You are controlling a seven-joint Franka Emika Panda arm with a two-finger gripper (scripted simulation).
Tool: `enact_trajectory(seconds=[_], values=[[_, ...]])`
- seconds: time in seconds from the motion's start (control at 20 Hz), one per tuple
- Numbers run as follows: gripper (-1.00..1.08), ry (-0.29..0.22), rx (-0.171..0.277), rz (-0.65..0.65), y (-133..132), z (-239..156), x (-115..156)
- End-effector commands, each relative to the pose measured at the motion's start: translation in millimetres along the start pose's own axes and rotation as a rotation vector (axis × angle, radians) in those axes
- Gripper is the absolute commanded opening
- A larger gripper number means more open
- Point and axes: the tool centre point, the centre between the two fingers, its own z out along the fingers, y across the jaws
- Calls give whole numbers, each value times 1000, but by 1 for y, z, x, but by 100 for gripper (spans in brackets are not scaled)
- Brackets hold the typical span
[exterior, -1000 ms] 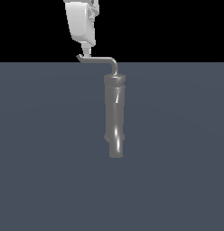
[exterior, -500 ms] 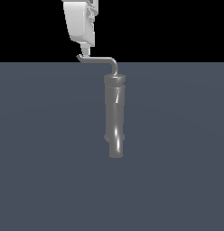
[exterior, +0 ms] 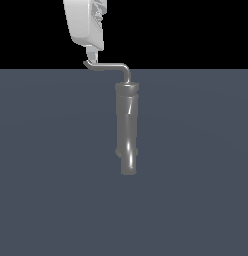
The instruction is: Turn on the faucet by rotating a designated handle.
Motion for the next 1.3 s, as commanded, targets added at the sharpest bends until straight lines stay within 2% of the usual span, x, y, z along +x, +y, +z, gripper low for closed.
enact_trajectory(seconds=[0.0,0.45,0.55,1.25], values=[[-100,2,-6,-1,11,0,-1],[-100,2,-6,-1,41,0,-3],[-100,1,-1,1,35,0,-2],[-100,1,-4,0,77,-1,31]])
